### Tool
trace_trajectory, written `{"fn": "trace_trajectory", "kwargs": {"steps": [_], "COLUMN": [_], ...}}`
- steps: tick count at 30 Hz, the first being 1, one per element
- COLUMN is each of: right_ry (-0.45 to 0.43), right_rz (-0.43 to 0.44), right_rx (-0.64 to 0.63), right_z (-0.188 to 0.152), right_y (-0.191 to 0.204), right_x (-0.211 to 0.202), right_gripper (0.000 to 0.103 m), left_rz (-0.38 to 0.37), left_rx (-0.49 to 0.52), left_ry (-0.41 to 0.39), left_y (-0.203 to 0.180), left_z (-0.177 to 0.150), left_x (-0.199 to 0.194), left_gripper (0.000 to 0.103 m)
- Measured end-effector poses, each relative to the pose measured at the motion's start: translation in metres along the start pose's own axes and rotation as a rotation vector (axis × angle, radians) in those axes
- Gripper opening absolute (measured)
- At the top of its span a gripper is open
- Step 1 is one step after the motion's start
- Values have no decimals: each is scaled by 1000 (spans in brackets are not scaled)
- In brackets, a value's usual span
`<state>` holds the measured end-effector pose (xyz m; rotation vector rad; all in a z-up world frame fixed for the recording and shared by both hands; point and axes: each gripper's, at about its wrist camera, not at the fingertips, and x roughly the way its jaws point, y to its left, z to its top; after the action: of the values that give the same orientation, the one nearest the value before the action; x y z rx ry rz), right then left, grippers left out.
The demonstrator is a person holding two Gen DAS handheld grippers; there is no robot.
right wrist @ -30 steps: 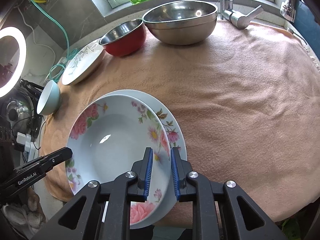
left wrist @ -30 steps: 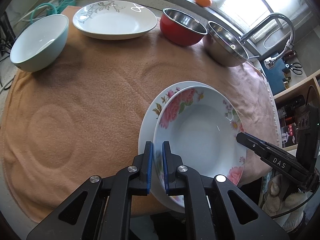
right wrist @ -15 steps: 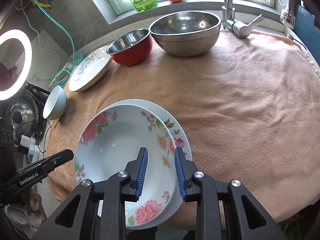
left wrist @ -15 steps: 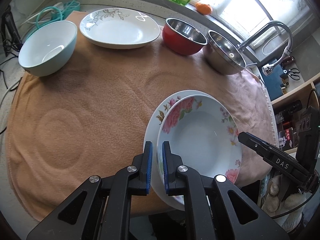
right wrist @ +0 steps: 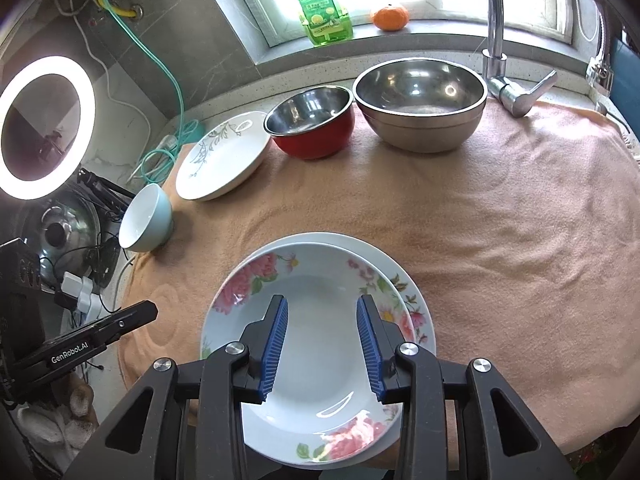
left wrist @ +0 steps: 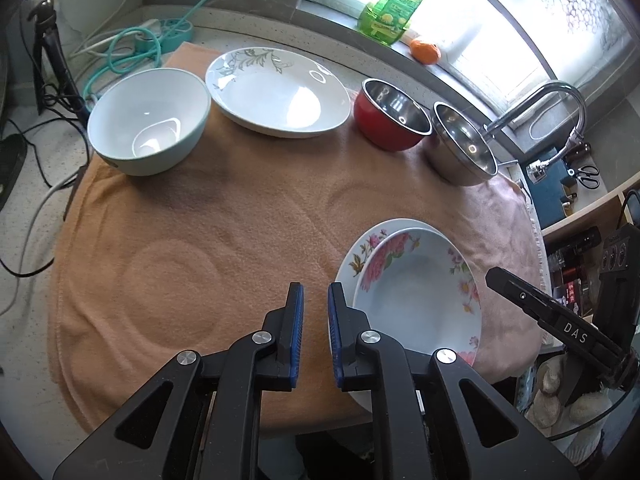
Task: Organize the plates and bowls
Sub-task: 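Move both tools up and over to the white leaf-pattern plate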
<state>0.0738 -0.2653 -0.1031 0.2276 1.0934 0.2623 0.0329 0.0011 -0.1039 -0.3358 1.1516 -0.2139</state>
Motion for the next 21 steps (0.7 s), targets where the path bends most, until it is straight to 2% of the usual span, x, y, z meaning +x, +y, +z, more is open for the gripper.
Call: {"fn": "trace_trajectory", "kwargs": {"steps": [9, 16, 21], "right_ry": [-39, -105, -110], "right_rz": [54, 104, 116], "right_rx": [-17, -11, -41], "right_z": [11, 21, 31], "right_y": [27, 42, 55], "right_x": [-6, -12, -13], "right_gripper": [33, 33, 33], "left_rz": [28, 47, 54], "left_rx": [-26, -42, -50], "left_ry": [-42, -81, -102], "left_y": [18, 29, 37], "left_z": [7, 14, 22], "left_x": [-22, -36, -45], "left_gripper": [11, 11, 11]}}
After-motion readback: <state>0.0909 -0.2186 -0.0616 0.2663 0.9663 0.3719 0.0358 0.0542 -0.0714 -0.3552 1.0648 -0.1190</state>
